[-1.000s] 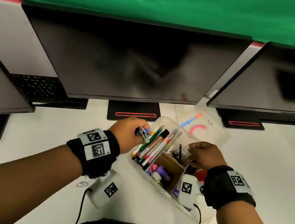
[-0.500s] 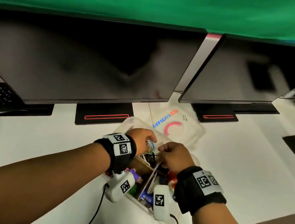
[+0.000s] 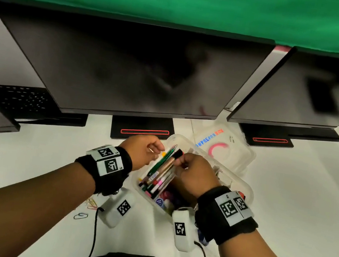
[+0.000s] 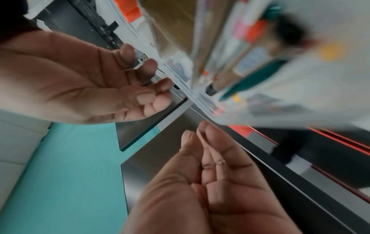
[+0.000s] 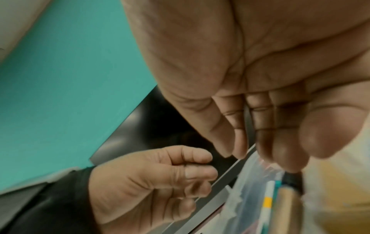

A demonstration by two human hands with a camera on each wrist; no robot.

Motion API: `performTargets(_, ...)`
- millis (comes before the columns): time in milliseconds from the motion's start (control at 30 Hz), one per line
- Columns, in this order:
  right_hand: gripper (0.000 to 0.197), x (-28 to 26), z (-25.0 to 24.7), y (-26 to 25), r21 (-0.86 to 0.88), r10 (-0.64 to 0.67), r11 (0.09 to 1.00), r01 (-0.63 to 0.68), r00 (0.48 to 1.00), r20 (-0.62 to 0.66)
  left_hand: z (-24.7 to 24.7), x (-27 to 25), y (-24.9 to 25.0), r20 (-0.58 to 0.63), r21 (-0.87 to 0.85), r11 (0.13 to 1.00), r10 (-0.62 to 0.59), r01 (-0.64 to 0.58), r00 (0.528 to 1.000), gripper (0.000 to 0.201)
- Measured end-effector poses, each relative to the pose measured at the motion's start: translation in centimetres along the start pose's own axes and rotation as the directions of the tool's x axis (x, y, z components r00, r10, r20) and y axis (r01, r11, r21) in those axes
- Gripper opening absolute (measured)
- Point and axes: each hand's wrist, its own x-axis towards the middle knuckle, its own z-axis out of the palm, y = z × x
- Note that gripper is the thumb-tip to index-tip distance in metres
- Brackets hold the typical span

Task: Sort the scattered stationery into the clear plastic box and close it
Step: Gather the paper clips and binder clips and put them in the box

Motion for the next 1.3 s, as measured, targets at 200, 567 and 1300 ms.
performTargets(200, 0.018, -0.4, 6.0, -5.9, -0.055, -0.150, 0.986, 0.158, 0.981, 0.123, -5.7, -3.1, -6.9, -0.062, 0.250, 0.961, -0.104, 0.116, 0.993, 0.022)
performTargets(567, 0.074, 0.1, 17.6, -6.3, -0.406, 0.050, 0.904, 0.135, 0.909, 0.413, -8.1, -8.3, -17.5, 0.107, 0.587, 0.786, -0.311, 0.192, 0.944, 0.065)
performTargets(1300, 0.073, 4.0, 23.8, -5.8, -0.226, -0.078, 0.965, 0.130, 0.971, 0.225, -5.5, -6.2, -21.9, -0.090, 0.293, 0.892, -0.333, 0.344, 0.939, 0.044)
